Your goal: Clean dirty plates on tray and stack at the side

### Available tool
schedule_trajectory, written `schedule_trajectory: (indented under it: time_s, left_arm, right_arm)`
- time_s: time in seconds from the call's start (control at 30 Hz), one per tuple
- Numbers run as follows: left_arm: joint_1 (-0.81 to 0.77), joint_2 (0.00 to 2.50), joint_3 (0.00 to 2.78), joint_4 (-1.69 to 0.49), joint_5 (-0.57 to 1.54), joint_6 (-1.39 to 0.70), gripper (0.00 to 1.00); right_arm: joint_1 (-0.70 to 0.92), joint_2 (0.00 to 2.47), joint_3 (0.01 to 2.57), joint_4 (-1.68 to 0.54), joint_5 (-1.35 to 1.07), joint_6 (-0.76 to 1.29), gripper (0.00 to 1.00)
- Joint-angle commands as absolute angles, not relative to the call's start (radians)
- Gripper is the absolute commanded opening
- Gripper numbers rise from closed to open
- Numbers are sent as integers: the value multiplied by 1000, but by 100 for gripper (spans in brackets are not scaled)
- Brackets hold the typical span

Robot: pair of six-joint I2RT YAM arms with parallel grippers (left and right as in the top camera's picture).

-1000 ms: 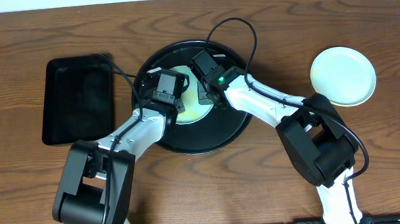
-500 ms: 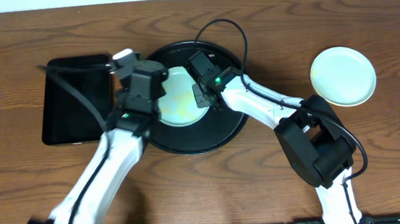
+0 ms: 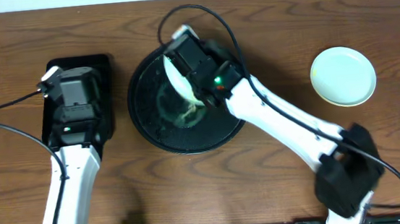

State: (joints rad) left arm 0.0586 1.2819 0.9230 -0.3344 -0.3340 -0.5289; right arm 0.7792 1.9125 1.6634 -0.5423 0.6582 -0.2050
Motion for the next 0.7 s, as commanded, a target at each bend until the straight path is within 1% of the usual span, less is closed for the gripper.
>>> schedule_trajectory:
  time_s: [0.0,0.13,0.2,0.3,0.4,0.5,0.57,0.6,0.67]
  left_arm:
    - [102,1274,920,-336,-262,-559,7]
    - [115,1274,920,-340,-246,-559,7]
    - [115,1274,920,-340,-246,-559,7]
    - [115,1274,920,-340,-246,-559,7]
    - [115,1274,920,-340,-246,-559,8]
    - [115,1274,920,-340,-246,-559,7]
    - [115,1274,920,-340,-246,-559,7]
    - [115,1274,920,-340,-246,-559,7]
    - [115,1274,920,-341,-246,-559,7]
  right_arm:
    - [830,1861,1687,-482,955,-557,1]
    - [882,1850,1687,-352,1063,-794,1]
    - [905,1850,1687,-301,1076,-903,1]
    - [934,1850,1687,-242,1081,-1034,1]
    - [955,1850,1687,-186,1098,-1119,1]
    - [963,1850,1687,-169,1108,-1146,1]
    - [962,1850,1687,-174,1111,-1128,1]
    - [958,1851,1687,-182,1110,-1089,1]
    - [938,1851,1687,-237,1097,-904,1]
